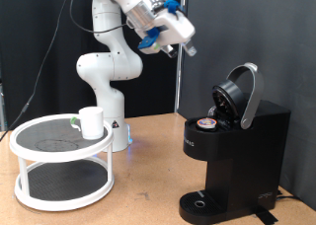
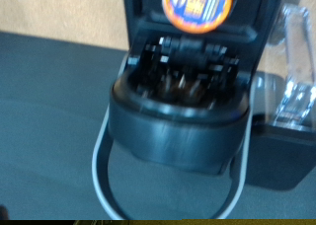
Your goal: Make a cup of coffee with the keurig machine
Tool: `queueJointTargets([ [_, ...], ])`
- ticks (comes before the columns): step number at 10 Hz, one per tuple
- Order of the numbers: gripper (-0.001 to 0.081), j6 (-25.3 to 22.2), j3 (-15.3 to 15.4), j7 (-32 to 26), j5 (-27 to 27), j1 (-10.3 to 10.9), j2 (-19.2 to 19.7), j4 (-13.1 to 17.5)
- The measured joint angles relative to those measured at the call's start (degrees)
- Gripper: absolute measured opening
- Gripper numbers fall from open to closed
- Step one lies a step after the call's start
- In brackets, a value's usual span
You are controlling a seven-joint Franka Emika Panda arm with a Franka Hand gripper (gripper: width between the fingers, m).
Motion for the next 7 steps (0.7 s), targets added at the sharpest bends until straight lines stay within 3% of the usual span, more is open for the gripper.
queueJointTargets([
  [3,0.0808,0.58,2.89,1.49,3.29,1.63,2.15,2.98],
  [7,0.0808,6.15,7.17,6.11,4.29,3.09,4.96,6.14],
])
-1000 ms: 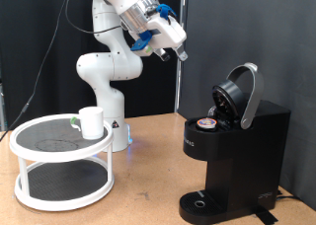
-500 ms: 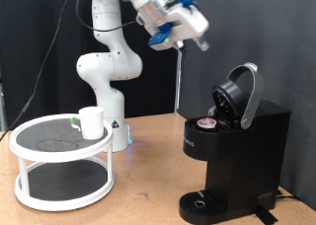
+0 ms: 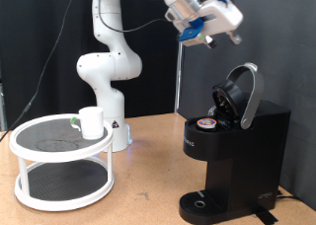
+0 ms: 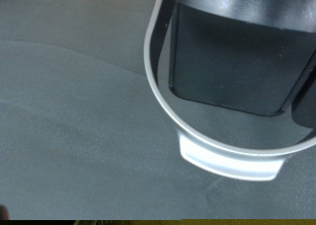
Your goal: Make a cup of coffee with the keurig machine
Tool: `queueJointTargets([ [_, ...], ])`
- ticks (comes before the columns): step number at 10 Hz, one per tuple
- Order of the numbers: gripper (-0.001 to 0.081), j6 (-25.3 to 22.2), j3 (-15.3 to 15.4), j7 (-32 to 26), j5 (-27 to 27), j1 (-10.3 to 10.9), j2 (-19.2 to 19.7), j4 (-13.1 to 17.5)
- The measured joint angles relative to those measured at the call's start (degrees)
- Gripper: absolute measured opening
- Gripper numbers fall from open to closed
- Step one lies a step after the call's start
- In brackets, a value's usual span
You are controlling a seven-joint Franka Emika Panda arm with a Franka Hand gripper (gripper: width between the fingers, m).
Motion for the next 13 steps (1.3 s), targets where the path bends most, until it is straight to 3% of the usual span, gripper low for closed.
queueJointTargets([
  [2,0.0808,-0.08,-0.03,-0.32,0.03,-0.08,0.0,-0.17],
  [5,0.0808,2.84,1.12,-0.53,4.62,0.32,0.36,0.46],
  [10,0.0808,2.57,6.26,7.82,4.01,1.7,3.98,5.91],
  [13,0.0808,2.12,8.58,10.91,1.04,1.95,5.85,7.89],
])
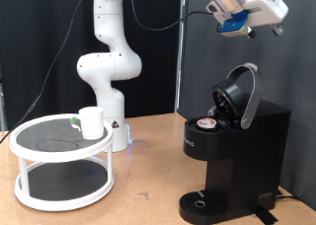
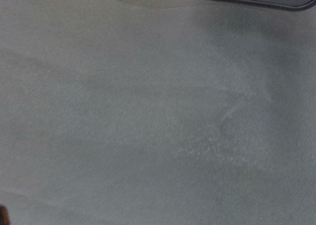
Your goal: Make a cup of coffee with the keurig machine
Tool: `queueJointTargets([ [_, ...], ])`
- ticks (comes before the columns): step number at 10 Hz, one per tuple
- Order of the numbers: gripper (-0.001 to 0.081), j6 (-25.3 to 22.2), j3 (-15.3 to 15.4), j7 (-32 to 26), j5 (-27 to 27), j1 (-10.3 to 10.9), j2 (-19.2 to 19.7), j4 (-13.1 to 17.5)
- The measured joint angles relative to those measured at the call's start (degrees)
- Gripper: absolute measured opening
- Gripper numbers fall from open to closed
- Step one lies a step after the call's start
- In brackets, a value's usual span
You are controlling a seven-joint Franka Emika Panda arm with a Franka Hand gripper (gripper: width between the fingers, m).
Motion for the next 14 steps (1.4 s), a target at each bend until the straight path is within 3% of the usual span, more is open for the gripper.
queueJointTargets([
  [5,0.0808,0.06,2.53,1.65,-2.33,0.12,2.4,1.6],
  [10,0.0808,0.15,3.08,1.65,-2.82,0.12,3.29,2.07],
  [12,0.076,0.07,3.1,1.87,-3.28,0.12,3.59,2.09],
  [13,0.0584,-0.12,3.11,2.43,-3.9,0.12,3.79,2.09],
  [14,0.0584,-0.29,3.13,2.85,-4.35,0.12,3.98,2.09],
])
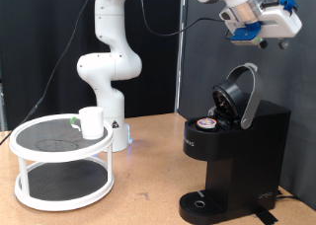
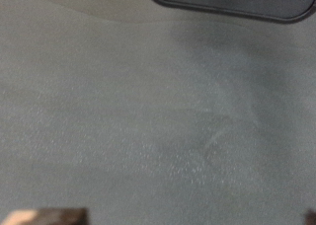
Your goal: Make a cup of coffee with the keurig machine
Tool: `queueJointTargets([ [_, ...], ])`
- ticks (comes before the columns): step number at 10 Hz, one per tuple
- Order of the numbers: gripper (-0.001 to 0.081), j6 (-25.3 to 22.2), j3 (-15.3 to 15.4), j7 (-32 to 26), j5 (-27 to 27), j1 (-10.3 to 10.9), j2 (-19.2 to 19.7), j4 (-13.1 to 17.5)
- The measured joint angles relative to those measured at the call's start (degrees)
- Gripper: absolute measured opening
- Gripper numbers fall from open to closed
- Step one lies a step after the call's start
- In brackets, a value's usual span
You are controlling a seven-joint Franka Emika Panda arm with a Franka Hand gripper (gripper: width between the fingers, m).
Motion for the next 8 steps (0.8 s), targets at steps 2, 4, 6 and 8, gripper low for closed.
queueJointTargets([
  [2,0.025,-0.98,0.01,0.9,-1.01,0.0,0.23,0.0],
  [4,0.0067,-1.79,0.01,1.6,-2.05,-0.01,0.25,-0.02],
  [6,0.0021,-0.7,-0.02,1.6,-2.52,-0.09,0.25,-0.4],
  [8,0.0005,1.18,-0.1,1.82,-3.5,-0.23,0.27,-1.41],
])
